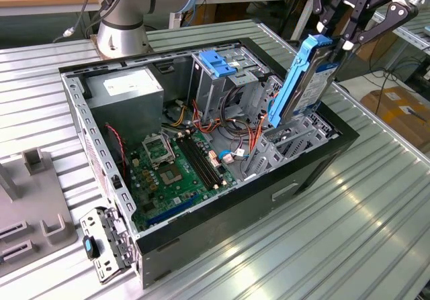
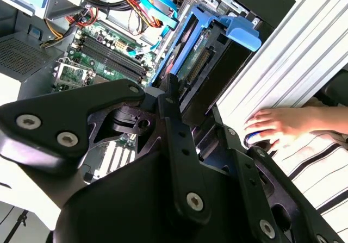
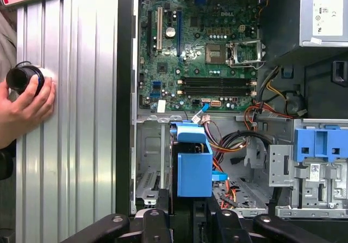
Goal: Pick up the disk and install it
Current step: 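Insert the disk into the insertion slot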
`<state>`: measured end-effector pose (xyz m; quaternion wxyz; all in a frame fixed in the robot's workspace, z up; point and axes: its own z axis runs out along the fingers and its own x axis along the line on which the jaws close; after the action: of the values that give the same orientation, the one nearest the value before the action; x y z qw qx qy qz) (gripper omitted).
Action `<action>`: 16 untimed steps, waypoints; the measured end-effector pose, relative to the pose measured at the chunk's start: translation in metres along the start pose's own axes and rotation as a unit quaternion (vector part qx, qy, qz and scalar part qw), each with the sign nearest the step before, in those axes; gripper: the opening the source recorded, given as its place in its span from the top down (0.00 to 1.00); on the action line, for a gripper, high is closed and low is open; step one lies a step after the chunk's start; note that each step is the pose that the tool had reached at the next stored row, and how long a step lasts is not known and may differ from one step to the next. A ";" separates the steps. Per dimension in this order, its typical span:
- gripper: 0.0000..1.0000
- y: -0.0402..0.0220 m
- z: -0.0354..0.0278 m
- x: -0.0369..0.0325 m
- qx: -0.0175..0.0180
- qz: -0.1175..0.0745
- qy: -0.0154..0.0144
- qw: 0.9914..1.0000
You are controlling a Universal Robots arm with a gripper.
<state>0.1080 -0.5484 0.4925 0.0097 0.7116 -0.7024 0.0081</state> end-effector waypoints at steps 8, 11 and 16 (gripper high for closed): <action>0.65 0.0000 0.0009 0.0000 0.000 0.000 0.000 1.000; 0.65 0.0000 0.0038 -0.0001 0.000 0.000 0.000 1.000; 0.65 0.0000 0.0059 -0.0002 0.000 0.000 0.000 1.000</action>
<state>0.1080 -0.5484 0.4866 0.0098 0.7116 -0.7024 0.0082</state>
